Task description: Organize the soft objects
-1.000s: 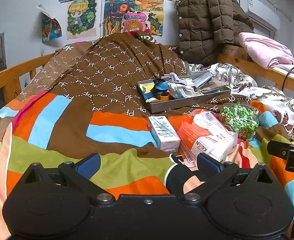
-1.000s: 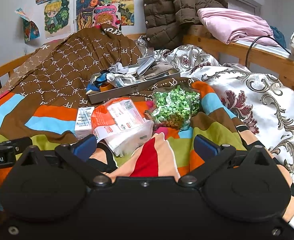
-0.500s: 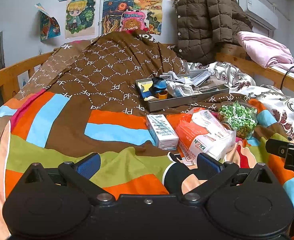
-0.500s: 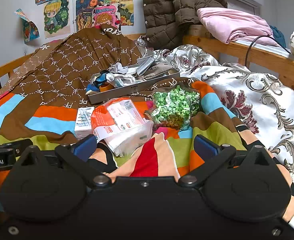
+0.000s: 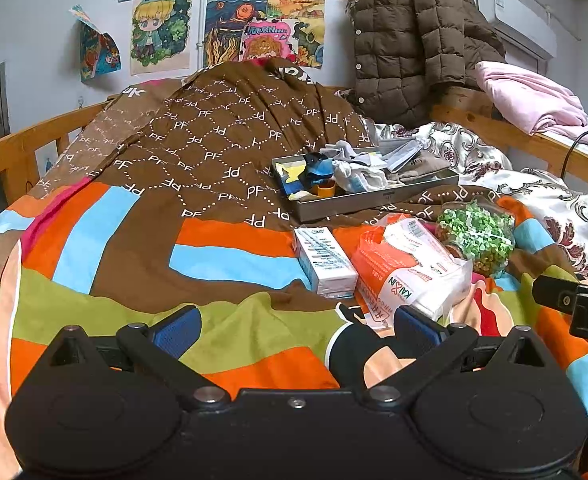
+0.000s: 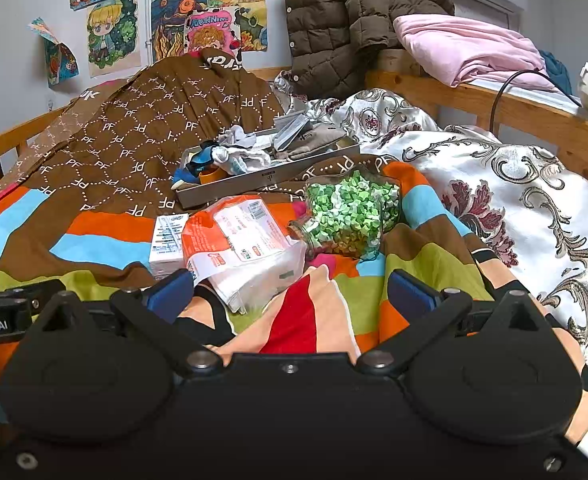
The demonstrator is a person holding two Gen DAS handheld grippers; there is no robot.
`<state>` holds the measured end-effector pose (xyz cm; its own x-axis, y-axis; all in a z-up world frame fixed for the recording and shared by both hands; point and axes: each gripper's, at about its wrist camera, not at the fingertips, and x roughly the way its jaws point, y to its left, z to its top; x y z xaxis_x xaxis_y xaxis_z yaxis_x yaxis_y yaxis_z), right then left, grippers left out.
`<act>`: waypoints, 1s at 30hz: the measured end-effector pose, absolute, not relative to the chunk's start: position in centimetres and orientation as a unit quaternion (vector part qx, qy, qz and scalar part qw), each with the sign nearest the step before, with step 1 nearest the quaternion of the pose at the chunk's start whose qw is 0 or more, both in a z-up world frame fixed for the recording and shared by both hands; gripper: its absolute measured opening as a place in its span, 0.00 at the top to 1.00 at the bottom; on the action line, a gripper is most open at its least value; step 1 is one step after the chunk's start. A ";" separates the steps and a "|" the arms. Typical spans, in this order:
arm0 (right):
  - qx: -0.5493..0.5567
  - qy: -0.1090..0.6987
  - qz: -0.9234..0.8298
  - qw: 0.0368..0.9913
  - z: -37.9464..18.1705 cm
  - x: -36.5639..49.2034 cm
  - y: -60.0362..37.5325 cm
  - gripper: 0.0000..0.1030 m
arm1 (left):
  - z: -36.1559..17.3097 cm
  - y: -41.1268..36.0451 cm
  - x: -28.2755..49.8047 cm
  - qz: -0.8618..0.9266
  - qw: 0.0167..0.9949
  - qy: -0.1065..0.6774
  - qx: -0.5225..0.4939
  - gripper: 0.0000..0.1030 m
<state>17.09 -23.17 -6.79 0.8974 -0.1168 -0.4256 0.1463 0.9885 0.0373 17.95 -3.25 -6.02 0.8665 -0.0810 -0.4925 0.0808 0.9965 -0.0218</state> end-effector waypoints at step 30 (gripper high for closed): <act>0.035 0.216 -0.068 0.973 -6.8 17.0 -23.1 0.00 | -6.5 -2.8 17.9 -0.041 0.965 0.261 -0.005 0.01</act>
